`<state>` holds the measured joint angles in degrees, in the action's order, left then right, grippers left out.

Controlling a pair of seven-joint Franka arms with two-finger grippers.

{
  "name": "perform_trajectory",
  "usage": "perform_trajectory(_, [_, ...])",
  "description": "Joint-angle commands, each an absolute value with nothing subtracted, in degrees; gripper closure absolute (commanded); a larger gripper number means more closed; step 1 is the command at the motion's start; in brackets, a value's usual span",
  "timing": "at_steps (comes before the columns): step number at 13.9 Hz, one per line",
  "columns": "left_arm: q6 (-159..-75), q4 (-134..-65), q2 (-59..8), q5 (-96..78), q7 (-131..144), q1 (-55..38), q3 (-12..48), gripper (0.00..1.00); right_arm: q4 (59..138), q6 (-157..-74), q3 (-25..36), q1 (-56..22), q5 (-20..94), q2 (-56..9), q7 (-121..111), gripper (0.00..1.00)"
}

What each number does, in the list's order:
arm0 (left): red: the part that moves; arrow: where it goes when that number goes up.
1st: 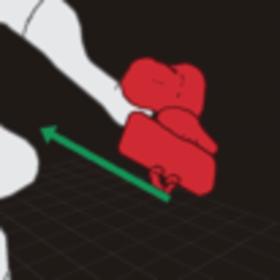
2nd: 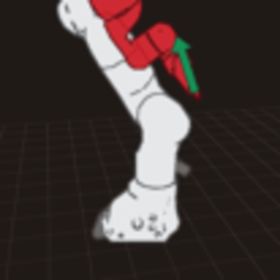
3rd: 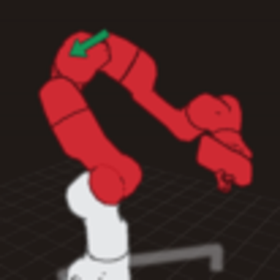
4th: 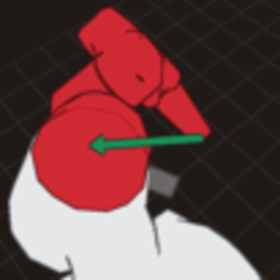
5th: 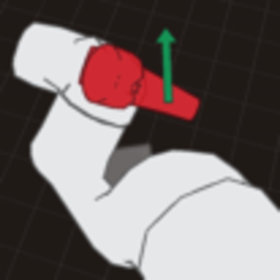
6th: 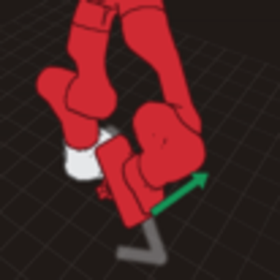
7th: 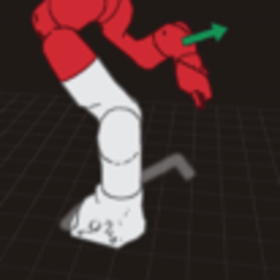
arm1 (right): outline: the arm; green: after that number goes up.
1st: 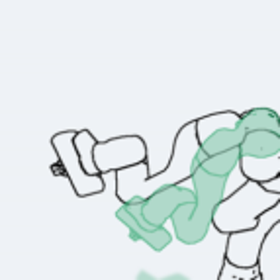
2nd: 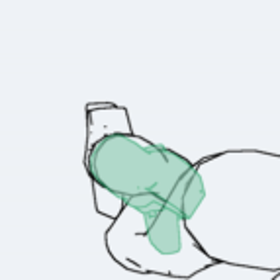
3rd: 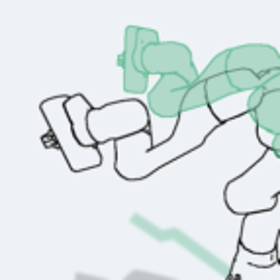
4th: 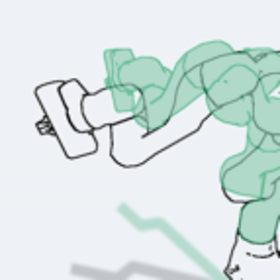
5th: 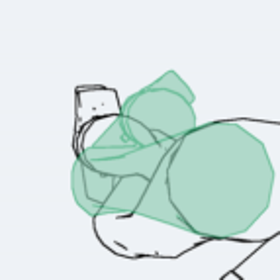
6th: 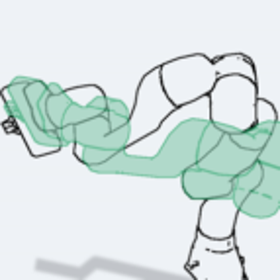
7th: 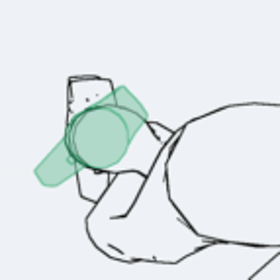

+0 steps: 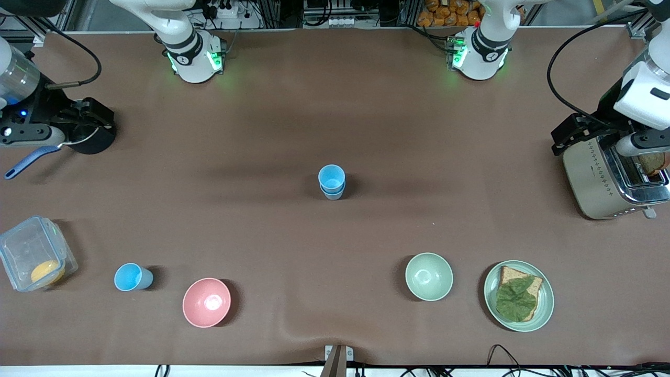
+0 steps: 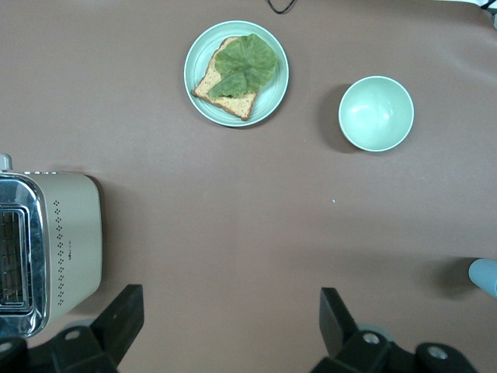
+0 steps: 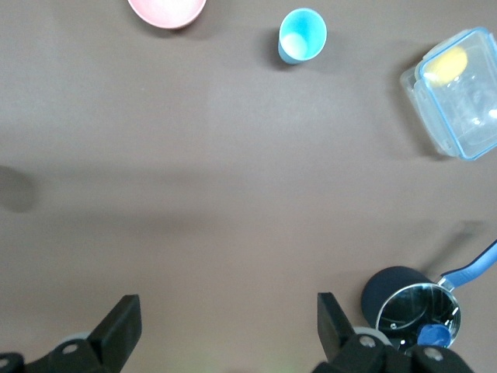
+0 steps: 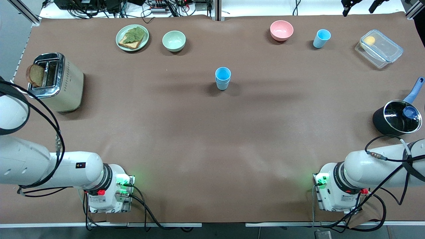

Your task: Stack blue cups with both arms

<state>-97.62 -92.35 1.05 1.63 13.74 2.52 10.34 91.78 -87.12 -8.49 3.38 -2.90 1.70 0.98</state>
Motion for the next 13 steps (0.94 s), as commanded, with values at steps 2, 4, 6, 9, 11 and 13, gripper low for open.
perform_trajectory(2, [-97.82, -92.37, 1.49, 0.44, 12.66, 2.9, 11.16, 0.0, 92.37, -87.8, -9.67, 5.27, -3.69, 2.29, -0.35, 0.0])
perform_trajectory(4, [-97.56, -92.11, 1.49, 0.53, 12.57, 3.43, 11.16, 0.0, 92.02, -87.89, -9.67, 5.36, -3.52, 2.2, -1.83, 0.0])
perform_trajectory(6, [-95.2, -90.18, 1.41, 0.79, 12.31, 3.43, 10.9, 0.0, 91.67, -87.89, -9.49, 5.71, -3.34, 2.02, -7.19, 0.0])
perform_trajectory(9, [-91.06, -86.67, 1.14, 0.53, 12.22, 3.52, 10.64, 0.0, 91.58, -87.89, -8.97, 5.8, -3.25, 2.02, -5.98, 0.0])
perform_trajectory(11, [-90.79, -86.49, 1.14, 0.53, 12.13, 3.6, 10.46, 0.0, 91.67, -88.07, -9.05, 5.71, -3.08, 2.02, -1.96, 0.0])
perform_trajectory(13, [-90.79, -86.57, 1.05, 0.88, 12.13, 3.52, 10.46, 0.0, 91.76, -87.54, -9.23, 5.71, -3.08, 2.02, 0.26, 0.0])
